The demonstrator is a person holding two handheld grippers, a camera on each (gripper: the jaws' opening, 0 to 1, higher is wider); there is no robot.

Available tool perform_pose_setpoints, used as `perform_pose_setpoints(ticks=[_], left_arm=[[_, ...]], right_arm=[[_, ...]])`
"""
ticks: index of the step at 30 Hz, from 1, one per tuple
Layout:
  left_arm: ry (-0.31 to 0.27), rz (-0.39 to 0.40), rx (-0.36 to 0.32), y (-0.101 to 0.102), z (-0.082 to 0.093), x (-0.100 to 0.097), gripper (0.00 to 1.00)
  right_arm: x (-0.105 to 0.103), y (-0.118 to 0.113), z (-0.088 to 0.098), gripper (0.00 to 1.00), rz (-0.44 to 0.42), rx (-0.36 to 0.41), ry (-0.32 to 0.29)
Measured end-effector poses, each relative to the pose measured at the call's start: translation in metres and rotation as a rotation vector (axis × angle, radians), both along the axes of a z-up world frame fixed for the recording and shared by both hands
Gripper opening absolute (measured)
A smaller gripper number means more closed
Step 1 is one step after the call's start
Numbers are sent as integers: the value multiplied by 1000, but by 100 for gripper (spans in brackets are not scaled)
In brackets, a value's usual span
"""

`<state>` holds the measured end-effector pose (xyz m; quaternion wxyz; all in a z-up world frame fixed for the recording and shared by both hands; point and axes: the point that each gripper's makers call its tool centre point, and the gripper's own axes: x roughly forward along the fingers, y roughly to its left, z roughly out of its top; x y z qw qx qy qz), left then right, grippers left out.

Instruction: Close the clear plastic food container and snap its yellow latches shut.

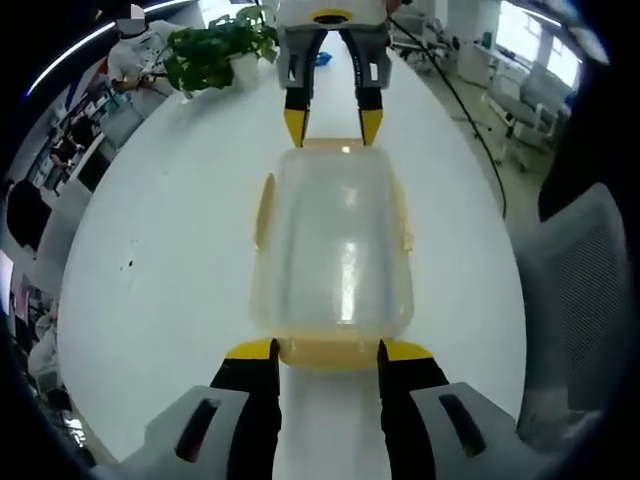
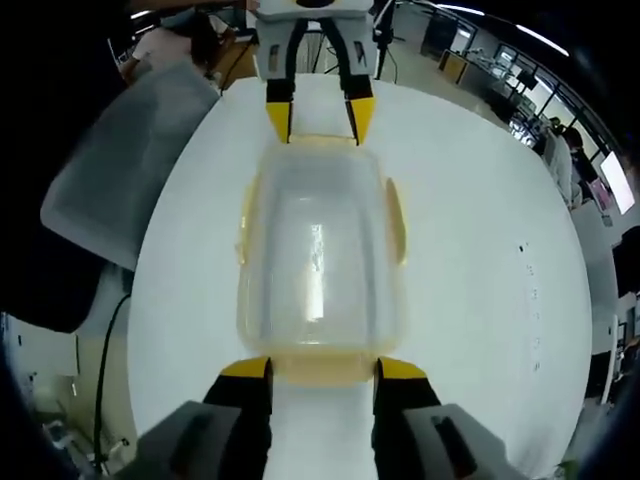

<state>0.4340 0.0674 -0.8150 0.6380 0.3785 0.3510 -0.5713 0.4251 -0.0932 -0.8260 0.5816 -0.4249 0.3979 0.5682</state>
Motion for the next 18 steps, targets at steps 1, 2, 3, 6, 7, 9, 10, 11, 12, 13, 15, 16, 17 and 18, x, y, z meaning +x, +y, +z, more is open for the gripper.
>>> perform_pose_setpoints(ticks=[1,2,3,6,7,9,10,11,12,13,15,16,17,18], left_arm=[[2,0,-2,-1,0,0,35],[1,-1,-2,-2,1,-1,35],[-1,0,-2,-3,1,-1,36],[0,1,-3,-4,-1,1,36],[0,1,-1,-4,-2,1,36],[3,0,5,-5,-4,-1,36],[4,-4,6,-6,-4,-3,36],[2,-7,9,-6,-5,-4,36],[-8,-14,14,-6,-6,-3,36],[-8,-13,14,-5,-5,-3,36],[-9,-15,11,-5,-5,-2,36],[-9,-18,11,-5,-5,-1,36],[-7,-18,12,-4,-5,-1,36],[-6,-23,13,-4,-6,-1,36]], right_arm=[[1,-2,0,36,2,-4,0],[1,-2,0,36,3,-4,1],[1,-3,1,36,3,-6,0],[2,-4,2,36,5,-6,-3],[2,-4,2,36,5,-7,-4],[1,-4,-1,36,8,-18,-2],[0,-6,-3,36,8,-30,2],[-1,-6,-4,36,8,-32,5],[-1,-6,-4,36,6,-32,3],[-1,-6,-3,36,5,-32,2],[-1,-5,-3,37,2,-31,-1],[-2,-5,-3,37,-2,-29,2],[-3,-4,-3,37,-8,-28,10],[-4,-4,-4,37,-7,-29,13]])
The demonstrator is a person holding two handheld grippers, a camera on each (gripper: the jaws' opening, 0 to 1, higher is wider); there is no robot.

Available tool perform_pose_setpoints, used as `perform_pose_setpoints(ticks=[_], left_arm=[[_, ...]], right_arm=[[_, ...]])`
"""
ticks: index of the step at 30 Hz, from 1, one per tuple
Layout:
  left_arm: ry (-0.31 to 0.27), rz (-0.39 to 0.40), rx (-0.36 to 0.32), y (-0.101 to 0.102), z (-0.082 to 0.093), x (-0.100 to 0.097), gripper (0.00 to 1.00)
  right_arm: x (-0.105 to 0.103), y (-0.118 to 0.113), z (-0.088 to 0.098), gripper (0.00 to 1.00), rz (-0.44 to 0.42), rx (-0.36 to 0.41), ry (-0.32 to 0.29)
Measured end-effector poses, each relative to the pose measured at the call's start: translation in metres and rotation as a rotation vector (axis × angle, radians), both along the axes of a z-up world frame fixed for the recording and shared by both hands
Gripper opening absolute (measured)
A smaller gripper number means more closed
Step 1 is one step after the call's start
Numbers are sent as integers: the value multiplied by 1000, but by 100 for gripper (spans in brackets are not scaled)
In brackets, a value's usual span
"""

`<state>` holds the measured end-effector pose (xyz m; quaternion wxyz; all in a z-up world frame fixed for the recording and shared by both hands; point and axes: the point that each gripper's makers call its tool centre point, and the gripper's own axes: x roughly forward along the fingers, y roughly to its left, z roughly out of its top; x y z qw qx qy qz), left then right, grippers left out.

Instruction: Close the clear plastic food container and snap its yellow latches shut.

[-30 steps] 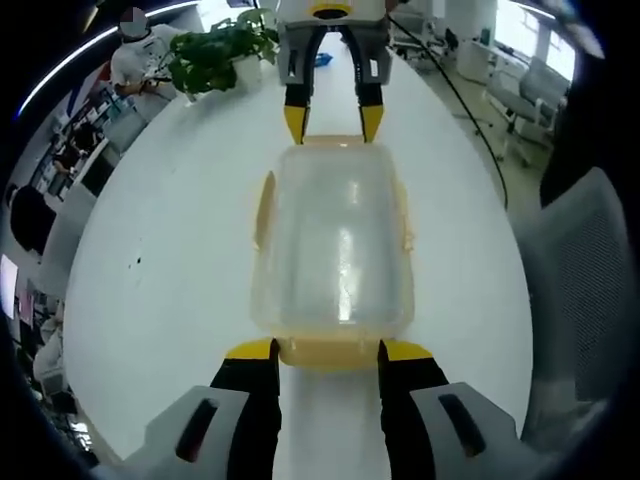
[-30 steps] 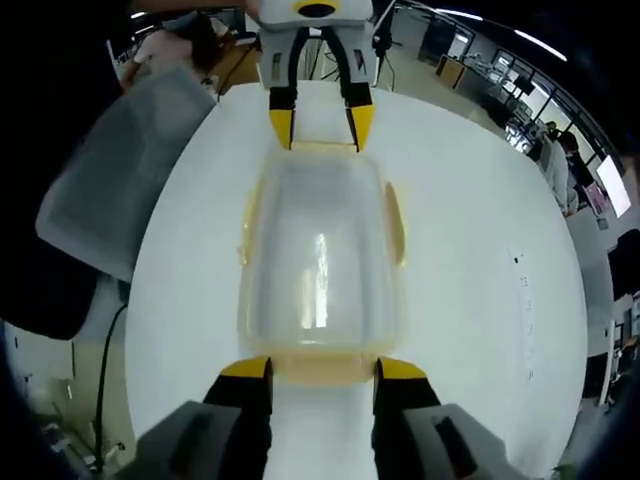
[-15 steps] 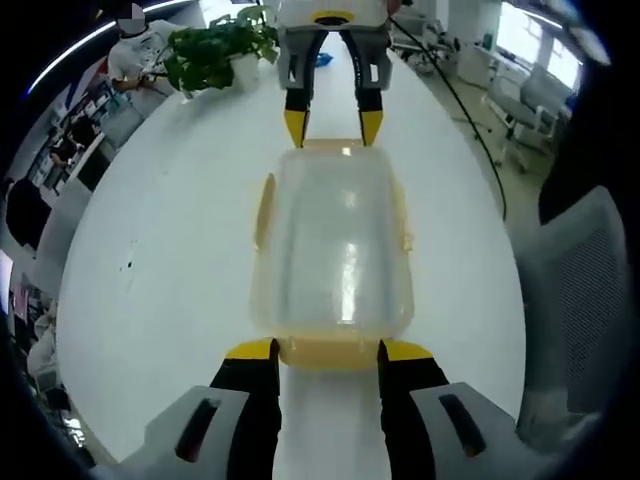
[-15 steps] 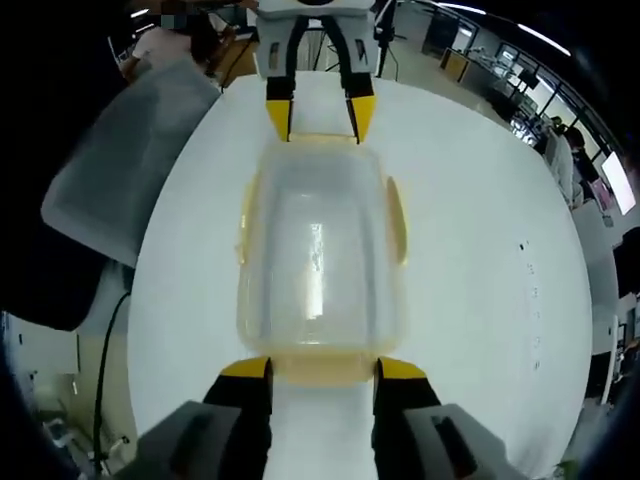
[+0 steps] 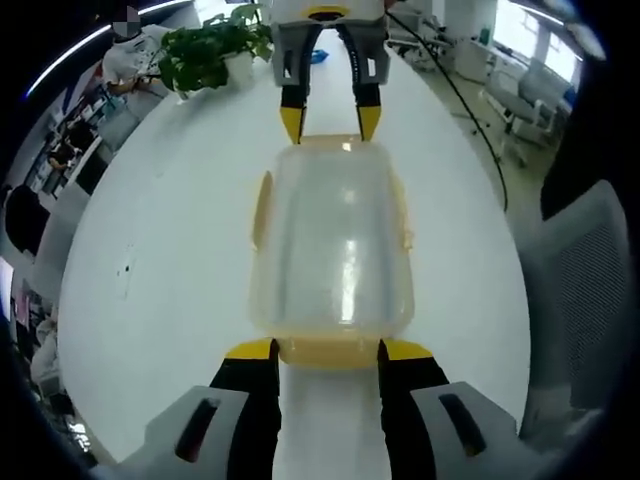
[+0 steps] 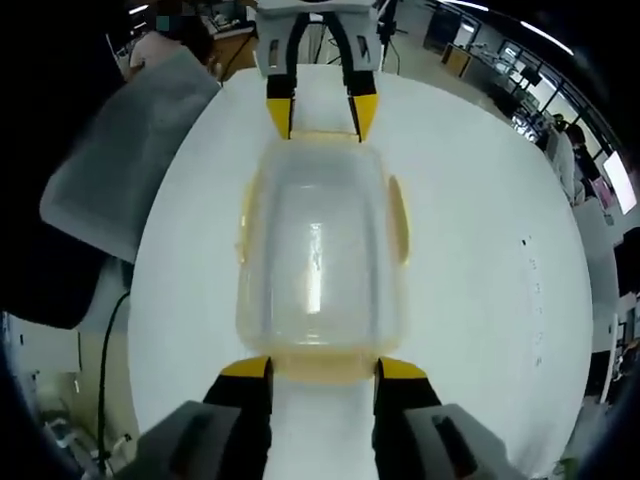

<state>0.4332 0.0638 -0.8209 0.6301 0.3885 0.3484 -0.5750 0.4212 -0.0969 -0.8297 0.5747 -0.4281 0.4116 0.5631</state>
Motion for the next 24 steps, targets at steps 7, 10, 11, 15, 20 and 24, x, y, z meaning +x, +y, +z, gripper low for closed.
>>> perform_pose_setpoints(ticks=[7,10,11,15,20,24], left_arm=[[16,-13,3,13,-3,-1,36],[50,-12,-29,17,-5,-2,36],[49,-16,-35,17,-5,-3,36],[41,-29,-41,17,-6,-5,36],[71,-46,-65,18,-6,-3,37],[89,-38,-68,23,-11,-3,38]], right_arm=[[-9,13,0,37,-26,15,23],[-10,14,-2,37,-23,19,21],[-10,15,-2,37,-24,18,21],[-10,17,-1,38,-33,33,16],[-10,15,-4,41,-67,64,32],[-8,7,0,48,-83,66,30]])
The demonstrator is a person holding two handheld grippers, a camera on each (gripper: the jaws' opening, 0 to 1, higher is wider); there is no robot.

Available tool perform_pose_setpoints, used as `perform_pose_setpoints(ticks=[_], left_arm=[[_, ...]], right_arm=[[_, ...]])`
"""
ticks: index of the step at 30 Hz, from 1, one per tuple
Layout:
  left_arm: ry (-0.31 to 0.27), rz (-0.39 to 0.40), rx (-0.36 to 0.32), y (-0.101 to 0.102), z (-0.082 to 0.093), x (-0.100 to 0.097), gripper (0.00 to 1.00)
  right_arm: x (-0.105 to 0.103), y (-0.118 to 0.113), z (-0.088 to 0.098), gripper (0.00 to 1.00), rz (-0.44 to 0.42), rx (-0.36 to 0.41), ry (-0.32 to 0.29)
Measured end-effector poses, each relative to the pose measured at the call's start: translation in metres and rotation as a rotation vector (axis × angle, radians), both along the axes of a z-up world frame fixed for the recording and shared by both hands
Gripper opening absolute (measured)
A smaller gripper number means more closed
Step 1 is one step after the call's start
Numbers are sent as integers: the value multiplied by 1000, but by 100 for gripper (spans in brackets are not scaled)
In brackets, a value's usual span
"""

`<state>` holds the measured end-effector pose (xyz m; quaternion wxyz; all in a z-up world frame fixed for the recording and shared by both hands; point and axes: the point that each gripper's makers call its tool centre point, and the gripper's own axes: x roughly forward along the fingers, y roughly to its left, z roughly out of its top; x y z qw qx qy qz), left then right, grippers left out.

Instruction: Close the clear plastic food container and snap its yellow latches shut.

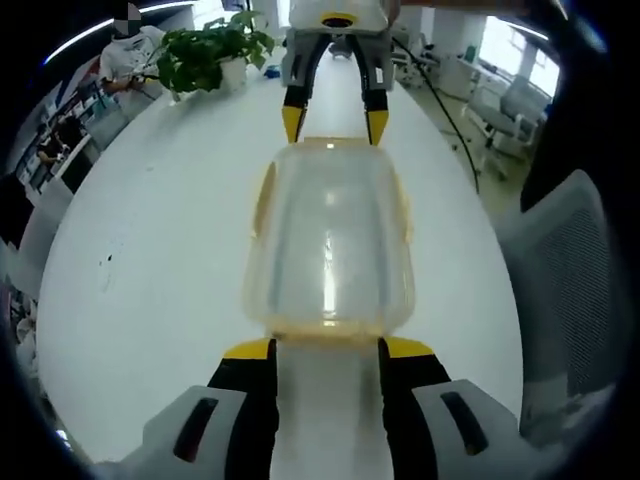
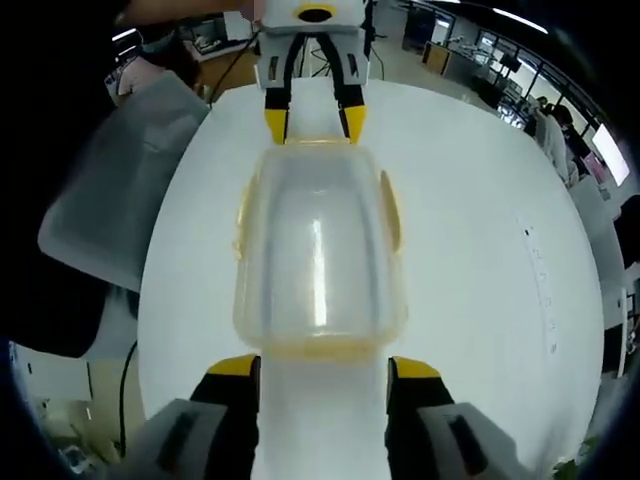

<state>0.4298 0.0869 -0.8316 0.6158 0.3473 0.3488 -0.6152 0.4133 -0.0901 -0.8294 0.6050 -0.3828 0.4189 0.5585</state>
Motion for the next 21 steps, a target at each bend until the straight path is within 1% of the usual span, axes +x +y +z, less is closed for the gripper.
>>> perform_pose_setpoints(ticks=[1,2,3,4,5,6,7,9,11,13,15,19,21], left_arm=[[-7,-4,5,2,0,0,37],[-10,0,2,5,2,0,37],[-3,20,-21,6,4,1,37],[22,55,-74,5,9,2,38],[21,64,-86,6,10,3,41],[27,105,-113,9,15,5,43],[32,121,-128,11,17,5,44],[26,136,-171,11,25,5,38],[15,165,-225,7,33,7,34],[23,186,-260,4,38,7,35],[13,195,-277,1,40,9,39],[0,192,-300,-11,43,7,32],[4,185,-310,-20,41,5,31]], right_arm=[[1,-1,3,48,-5,8,-5],[3,0,9,48,-21,35,-11],[3,3,14,47,-37,70,-12],[4,5,20,45,-70,121,-2],[5,5,24,43,-94,146,1],[8,3,26,42,-118,163,-12],[12,1,28,41,-136,188,-34],[13,5,34,37,-154,244,-54],[8,9,36,33,-140,273,-55],[3,13,35,33,-130,272,-57],[2,19,34,33,-110,273,-71],[0,30,32,29,-78,284,-91],[0,38,32,29,-82,298,-85]])
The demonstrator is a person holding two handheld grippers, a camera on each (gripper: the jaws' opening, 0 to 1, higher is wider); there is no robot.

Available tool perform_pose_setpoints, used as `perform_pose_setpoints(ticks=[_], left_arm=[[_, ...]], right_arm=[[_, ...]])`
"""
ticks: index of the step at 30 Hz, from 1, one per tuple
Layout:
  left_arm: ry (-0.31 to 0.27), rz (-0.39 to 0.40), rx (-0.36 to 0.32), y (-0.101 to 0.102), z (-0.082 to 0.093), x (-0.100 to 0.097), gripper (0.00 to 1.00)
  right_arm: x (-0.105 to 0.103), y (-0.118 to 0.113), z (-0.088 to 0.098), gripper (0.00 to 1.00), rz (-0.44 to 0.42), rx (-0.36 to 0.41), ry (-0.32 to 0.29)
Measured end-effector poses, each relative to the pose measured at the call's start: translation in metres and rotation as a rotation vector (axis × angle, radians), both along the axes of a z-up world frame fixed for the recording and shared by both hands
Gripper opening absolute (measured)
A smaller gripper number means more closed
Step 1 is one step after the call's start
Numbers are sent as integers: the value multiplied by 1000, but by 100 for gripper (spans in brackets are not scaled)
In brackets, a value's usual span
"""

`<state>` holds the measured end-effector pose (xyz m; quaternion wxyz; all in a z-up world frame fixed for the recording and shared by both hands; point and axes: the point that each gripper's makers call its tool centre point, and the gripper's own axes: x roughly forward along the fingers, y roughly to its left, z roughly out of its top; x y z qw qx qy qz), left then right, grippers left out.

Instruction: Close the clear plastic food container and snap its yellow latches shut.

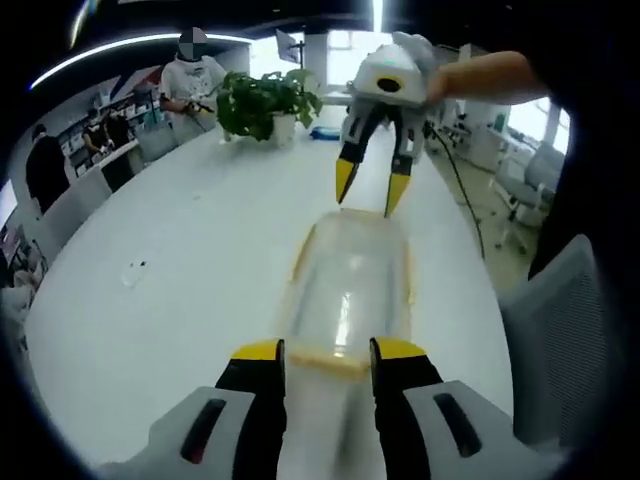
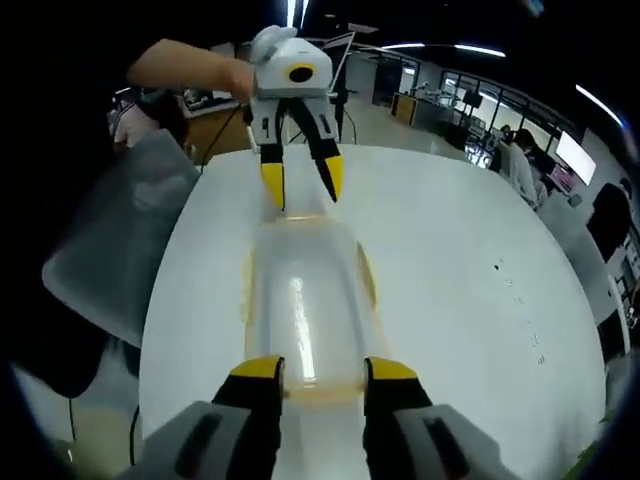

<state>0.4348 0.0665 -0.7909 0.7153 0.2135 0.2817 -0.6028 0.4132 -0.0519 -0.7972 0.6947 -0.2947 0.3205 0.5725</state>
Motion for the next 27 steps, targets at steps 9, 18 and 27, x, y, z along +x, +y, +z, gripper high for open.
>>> perform_pose_setpoints(ticks=[9,18,27], left_arm=[[-3,-29,-35,-35,0,-4,34],[-2,-41,-64,-66,-2,-6,34],[13,-77,-67,-79,-6,-17,34]], right_arm=[[7,33,3,29,37,4,-9],[13,60,4,31,76,21,-16],[12,59,-1,31,114,-10,4]])
